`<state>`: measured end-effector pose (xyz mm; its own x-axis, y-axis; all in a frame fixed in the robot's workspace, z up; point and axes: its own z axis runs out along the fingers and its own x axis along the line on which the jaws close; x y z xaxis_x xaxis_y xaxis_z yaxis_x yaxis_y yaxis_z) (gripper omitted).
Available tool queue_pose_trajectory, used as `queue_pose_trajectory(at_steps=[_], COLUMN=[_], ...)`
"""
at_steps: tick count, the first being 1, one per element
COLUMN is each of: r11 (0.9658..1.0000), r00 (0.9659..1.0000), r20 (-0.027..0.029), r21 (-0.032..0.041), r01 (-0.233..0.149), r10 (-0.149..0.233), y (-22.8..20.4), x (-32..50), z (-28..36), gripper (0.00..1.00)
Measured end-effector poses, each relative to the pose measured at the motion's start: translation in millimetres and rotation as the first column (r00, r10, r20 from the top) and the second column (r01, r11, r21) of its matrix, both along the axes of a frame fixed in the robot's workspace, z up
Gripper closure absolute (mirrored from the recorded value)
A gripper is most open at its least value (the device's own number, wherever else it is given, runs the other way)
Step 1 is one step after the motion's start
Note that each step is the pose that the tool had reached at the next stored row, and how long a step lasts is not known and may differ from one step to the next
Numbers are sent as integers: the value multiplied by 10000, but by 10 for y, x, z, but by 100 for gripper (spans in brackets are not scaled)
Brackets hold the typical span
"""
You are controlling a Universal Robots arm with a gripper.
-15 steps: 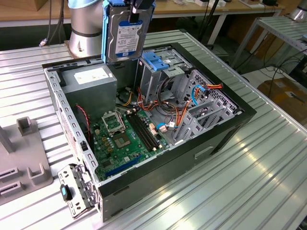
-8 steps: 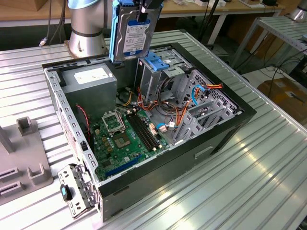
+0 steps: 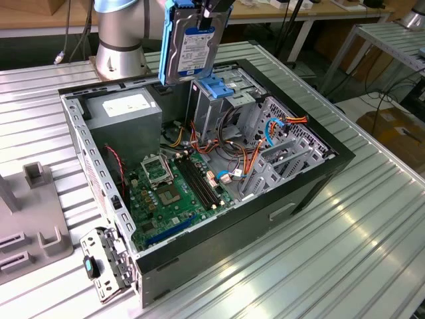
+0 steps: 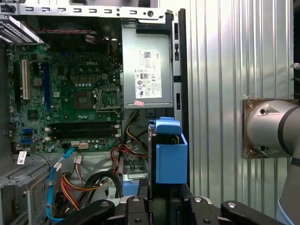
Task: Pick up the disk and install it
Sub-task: 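Pick up the disk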
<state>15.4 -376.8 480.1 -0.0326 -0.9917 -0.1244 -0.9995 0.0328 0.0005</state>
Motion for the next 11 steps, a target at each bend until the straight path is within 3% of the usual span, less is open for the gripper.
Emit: queue_pose_trajectory(at_steps=[11], r11=[10000], r00=[10000], r20=[0], r21=[1], r01=[-1], r10=[1], y=[0], x=[194], z=[-1], gripper=[65])
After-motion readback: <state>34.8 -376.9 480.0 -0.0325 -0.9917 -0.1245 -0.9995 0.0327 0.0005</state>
